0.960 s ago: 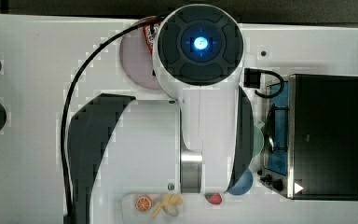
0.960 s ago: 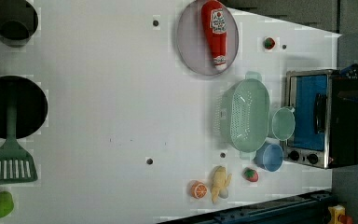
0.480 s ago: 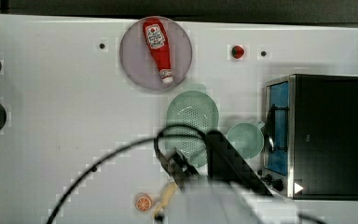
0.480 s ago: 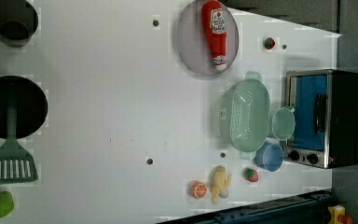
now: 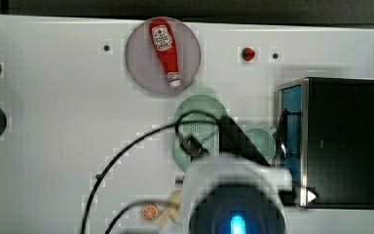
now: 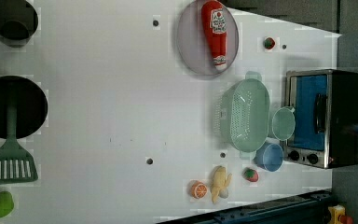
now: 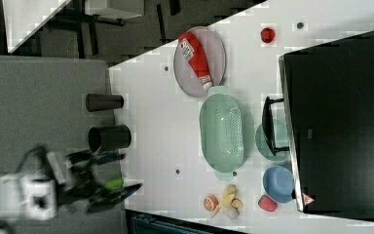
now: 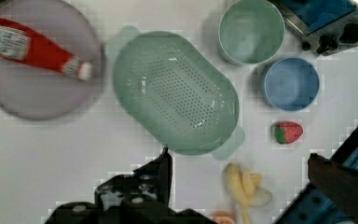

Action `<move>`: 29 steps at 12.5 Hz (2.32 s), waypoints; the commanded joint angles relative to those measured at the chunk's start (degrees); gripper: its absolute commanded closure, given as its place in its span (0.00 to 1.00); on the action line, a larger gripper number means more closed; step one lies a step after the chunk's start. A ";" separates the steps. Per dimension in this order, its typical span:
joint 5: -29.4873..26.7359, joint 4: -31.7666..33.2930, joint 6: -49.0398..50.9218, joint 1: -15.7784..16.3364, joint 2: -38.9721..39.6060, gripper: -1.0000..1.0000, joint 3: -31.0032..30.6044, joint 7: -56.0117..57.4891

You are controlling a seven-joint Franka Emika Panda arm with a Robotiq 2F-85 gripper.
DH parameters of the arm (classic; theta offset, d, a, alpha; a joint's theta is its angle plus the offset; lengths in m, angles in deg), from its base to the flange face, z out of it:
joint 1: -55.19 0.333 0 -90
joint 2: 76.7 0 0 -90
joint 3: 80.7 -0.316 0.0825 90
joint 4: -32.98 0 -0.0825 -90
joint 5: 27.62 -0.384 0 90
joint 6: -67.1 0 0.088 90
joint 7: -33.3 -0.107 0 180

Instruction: Drag strainer right to left.

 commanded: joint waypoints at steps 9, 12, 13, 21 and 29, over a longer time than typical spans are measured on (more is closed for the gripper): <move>-0.11 17.71 -36.91 -0.96 21.81 0.00 -1.44 -30.39; -0.15 17.64 -43.99 -0.92 30.13 0.00 -1.54 -31.19; -0.17 17.61 -46.42 -0.90 32.58 0.00 -1.55 -31.53; -0.22 17.40 -57.61 1.92 43.86 0.00 -3.73 -38.78; -2.11 16.67 -57.59 8.35 44.47 0.00 -5.59 -48.02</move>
